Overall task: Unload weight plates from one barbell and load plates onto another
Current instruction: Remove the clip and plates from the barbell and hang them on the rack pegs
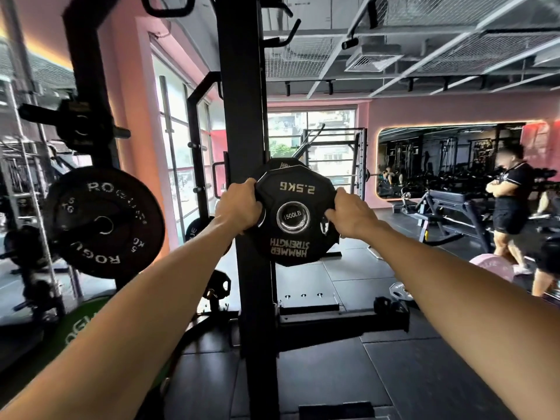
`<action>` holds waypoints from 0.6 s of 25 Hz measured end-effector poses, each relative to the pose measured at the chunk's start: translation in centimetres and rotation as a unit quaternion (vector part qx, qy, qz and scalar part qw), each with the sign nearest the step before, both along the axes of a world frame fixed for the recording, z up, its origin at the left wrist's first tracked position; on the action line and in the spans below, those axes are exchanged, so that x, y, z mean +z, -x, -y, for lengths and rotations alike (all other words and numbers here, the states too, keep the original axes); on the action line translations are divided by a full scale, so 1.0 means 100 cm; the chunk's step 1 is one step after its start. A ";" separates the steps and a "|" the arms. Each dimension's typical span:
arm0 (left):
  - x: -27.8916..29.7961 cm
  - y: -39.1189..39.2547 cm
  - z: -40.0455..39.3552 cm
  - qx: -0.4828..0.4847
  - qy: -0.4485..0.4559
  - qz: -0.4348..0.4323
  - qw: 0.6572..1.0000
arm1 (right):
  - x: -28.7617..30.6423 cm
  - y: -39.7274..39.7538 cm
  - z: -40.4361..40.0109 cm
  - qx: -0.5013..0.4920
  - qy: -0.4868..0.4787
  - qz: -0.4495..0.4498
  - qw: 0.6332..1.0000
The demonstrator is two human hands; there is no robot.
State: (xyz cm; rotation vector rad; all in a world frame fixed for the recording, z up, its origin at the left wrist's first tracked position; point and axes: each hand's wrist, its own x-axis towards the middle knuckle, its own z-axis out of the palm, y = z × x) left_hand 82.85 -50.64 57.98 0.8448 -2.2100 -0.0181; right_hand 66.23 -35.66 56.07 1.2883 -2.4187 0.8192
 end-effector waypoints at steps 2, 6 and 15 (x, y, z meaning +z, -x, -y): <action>0.005 -0.025 -0.023 0.009 0.009 0.007 1.000 | 0.005 -0.023 -0.020 0.009 -0.009 -0.002 1.000; 0.023 -0.079 -0.047 0.035 0.009 0.002 0.999 | 0.026 -0.074 -0.039 0.038 -0.009 -0.004 0.999; 0.051 -0.231 -0.024 0.076 0.021 -0.003 0.997 | 0.062 -0.208 0.000 0.086 -0.035 -0.083 0.992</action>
